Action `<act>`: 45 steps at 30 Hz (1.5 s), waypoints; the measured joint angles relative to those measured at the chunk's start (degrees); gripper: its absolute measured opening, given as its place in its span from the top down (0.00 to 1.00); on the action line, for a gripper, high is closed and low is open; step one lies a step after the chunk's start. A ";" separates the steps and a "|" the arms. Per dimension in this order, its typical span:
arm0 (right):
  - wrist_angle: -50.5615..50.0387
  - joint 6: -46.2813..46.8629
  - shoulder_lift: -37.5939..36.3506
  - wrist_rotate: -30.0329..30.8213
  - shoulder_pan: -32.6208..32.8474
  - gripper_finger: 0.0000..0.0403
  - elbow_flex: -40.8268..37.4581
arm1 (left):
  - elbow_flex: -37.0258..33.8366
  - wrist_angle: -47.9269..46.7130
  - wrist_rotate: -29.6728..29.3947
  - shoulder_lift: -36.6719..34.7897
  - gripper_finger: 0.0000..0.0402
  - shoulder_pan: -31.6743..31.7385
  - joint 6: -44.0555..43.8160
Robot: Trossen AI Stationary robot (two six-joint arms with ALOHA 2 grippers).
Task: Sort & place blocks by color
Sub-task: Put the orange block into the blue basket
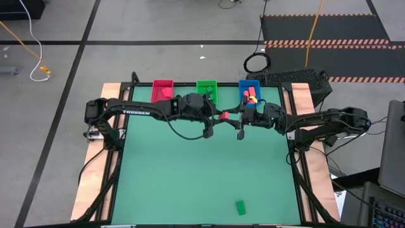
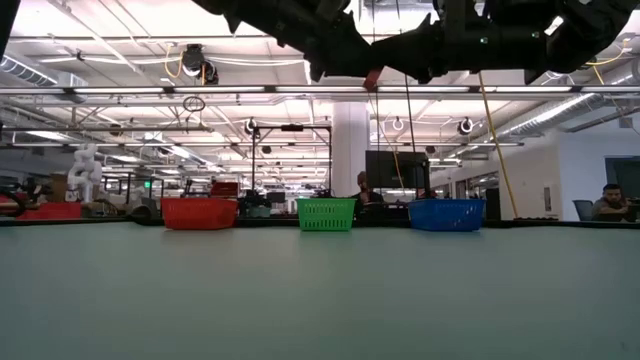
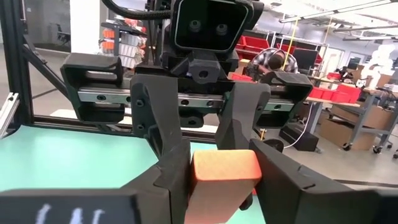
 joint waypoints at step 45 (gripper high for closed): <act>-9.09 9.09 0.07 30.22 -23.78 0.54 -9.66 | 0.06 -8.03 -26.48 1.82 0.02 -6.30 -24.05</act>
